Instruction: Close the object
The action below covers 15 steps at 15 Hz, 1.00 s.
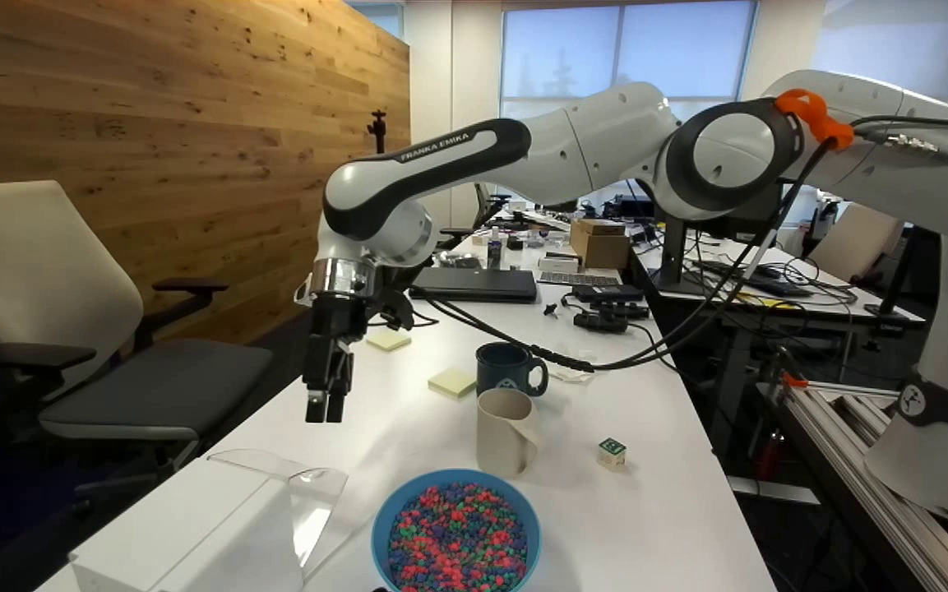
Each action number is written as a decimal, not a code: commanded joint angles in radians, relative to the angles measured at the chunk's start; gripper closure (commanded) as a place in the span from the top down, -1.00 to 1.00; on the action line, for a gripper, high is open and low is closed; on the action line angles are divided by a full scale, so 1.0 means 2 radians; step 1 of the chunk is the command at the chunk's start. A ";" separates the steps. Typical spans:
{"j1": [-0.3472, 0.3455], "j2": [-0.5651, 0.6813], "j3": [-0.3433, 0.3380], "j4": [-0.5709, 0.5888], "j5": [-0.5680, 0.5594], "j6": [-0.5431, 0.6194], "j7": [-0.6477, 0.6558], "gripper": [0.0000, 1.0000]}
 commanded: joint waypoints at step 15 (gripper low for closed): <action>0.035 0.058 0.007 0.075 0.006 0.010 0.139 1.00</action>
